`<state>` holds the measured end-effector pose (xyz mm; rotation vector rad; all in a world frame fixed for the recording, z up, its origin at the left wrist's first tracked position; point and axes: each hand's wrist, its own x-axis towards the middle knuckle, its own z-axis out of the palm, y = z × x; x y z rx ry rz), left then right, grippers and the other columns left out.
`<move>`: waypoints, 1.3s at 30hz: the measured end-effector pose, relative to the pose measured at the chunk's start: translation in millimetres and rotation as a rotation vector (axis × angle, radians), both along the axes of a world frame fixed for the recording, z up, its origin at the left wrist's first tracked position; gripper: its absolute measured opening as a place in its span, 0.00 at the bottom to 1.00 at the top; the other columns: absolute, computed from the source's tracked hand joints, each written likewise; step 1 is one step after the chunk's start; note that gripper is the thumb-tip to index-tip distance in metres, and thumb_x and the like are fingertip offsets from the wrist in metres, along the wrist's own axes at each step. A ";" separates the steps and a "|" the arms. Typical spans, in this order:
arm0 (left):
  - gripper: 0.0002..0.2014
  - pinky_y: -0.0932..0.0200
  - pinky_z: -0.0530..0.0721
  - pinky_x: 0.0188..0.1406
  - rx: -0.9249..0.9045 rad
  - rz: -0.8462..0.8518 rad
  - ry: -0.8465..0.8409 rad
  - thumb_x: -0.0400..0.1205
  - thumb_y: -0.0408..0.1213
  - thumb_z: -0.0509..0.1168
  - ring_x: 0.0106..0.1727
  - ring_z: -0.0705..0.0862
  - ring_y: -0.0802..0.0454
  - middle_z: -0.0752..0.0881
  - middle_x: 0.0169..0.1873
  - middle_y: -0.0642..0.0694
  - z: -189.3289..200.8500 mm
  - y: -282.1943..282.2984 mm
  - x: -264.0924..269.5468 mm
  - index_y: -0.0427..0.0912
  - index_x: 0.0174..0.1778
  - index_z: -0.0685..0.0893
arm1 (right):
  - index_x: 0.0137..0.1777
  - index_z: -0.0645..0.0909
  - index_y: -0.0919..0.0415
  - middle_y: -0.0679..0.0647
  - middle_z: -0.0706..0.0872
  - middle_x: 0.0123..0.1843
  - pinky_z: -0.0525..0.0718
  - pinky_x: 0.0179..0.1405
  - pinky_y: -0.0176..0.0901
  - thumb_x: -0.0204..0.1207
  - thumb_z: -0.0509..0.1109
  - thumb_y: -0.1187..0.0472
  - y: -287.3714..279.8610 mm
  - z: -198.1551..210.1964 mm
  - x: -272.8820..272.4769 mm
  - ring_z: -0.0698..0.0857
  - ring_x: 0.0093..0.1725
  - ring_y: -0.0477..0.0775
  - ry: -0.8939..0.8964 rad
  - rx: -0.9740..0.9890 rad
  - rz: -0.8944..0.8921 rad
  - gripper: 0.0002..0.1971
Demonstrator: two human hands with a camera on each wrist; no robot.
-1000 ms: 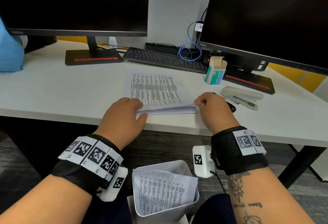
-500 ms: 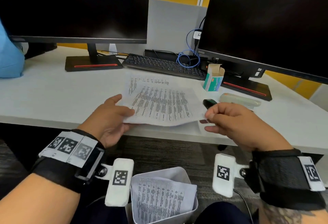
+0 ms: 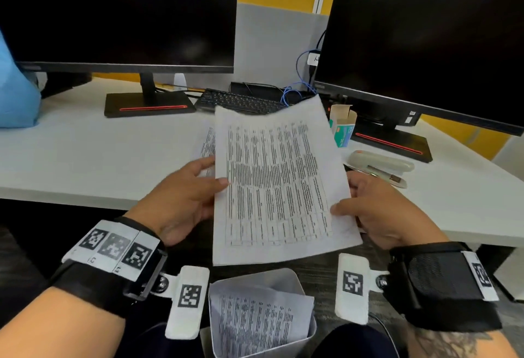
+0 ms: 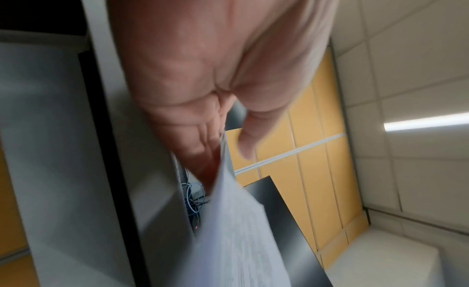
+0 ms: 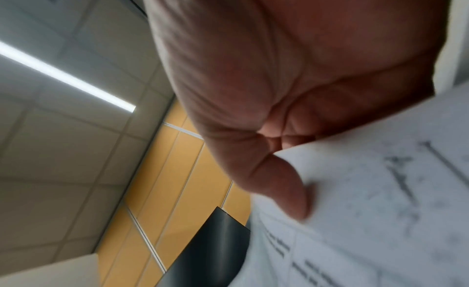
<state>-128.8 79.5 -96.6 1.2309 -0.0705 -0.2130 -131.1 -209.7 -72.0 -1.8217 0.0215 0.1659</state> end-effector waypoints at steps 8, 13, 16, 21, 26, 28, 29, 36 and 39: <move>0.22 0.45 0.88 0.57 0.209 0.076 -0.143 0.79 0.15 0.61 0.59 0.89 0.41 0.90 0.56 0.38 5.1 -11.3 -8.2 0.37 0.67 0.80 | 0.59 0.84 0.60 0.56 0.92 0.55 0.84 0.62 0.66 0.76 0.74 0.68 1.5 -11.3 9.9 0.90 0.56 0.59 -0.163 0.063 -0.147 0.13; 0.14 0.44 0.88 0.55 0.155 0.215 -0.225 0.82 0.31 0.65 0.58 0.89 0.44 0.90 0.56 0.42 11.3 -16.8 -10.1 0.42 0.64 0.84 | 0.61 0.85 0.63 0.58 0.92 0.55 0.83 0.63 0.65 0.76 0.72 0.70 4.3 -16.6 6.3 0.90 0.57 0.60 -0.103 0.077 -0.066 0.14; 0.11 0.43 0.86 0.56 0.164 0.308 -0.261 0.84 0.31 0.64 0.55 0.90 0.45 0.91 0.54 0.44 15.2 -16.4 -9.5 0.43 0.61 0.85 | 0.52 0.87 0.54 0.51 0.92 0.50 0.87 0.56 0.55 0.80 0.71 0.61 6.6 -5.3 0.2 0.90 0.52 0.54 -0.310 -0.085 -0.248 0.05; 0.11 0.43 0.90 0.50 0.300 0.326 -0.299 0.80 0.25 0.67 0.49 0.92 0.45 0.93 0.47 0.45 9.6 -18.6 -10.6 0.45 0.52 0.85 | 0.65 0.85 0.54 0.53 0.85 0.66 0.78 0.59 0.41 0.84 0.64 0.56 0.2 19.4 15.5 0.81 0.63 0.52 -0.520 -0.725 -0.547 0.14; 0.04 0.39 0.89 0.50 0.333 0.326 -0.306 0.83 0.34 0.67 0.46 0.92 0.43 0.93 0.43 0.43 4.4 -24.9 -17.4 0.43 0.49 0.87 | 0.63 0.84 0.56 0.56 0.86 0.51 0.79 0.50 0.47 0.80 0.68 0.49 -2.5 -2.0 43.2 0.83 0.51 0.59 -0.185 -0.997 -0.377 0.16; 0.05 0.36 0.89 0.51 0.356 0.342 -0.308 0.83 0.36 0.67 0.44 0.92 0.42 0.93 0.41 0.43 4.7 -23.8 -17.2 0.42 0.47 0.88 | 0.57 0.84 0.59 0.55 0.83 0.42 0.75 0.43 0.45 0.79 0.69 0.46 -1.5 -8.6 45.2 0.80 0.42 0.57 -0.131 -0.996 -0.437 0.17; 0.05 0.35 0.89 0.51 0.377 0.343 -0.311 0.83 0.36 0.67 0.44 0.92 0.42 0.93 0.41 0.43 4.9 -22.9 -17.0 0.42 0.47 0.88 | 0.55 0.84 0.60 0.54 0.81 0.40 0.75 0.42 0.45 0.79 0.69 0.45 -2.1 -11.0 46.3 0.79 0.41 0.57 -0.116 -0.988 -0.464 0.18; 0.05 0.46 0.91 0.42 0.421 0.323 -0.330 0.84 0.32 0.66 0.42 0.92 0.44 0.93 0.39 0.45 9.6 -24.0 -20.1 0.44 0.51 0.86 | 0.56 0.77 0.60 0.51 0.80 0.39 0.74 0.33 0.42 0.80 0.68 0.49 -6.3 12.9 22.7 0.80 0.39 0.51 -0.380 -0.373 -0.617 0.14; 0.05 0.39 0.89 0.42 0.509 0.333 -0.379 0.83 0.37 0.68 0.38 0.90 0.41 0.91 0.35 0.43 13.4 -29.5 -23.3 0.42 0.42 0.86 | 0.59 0.72 0.55 0.54 0.84 0.48 0.85 0.45 0.46 0.79 0.70 0.53 6.5 33.7 8.3 0.86 0.52 0.56 -0.482 0.132 -0.552 0.14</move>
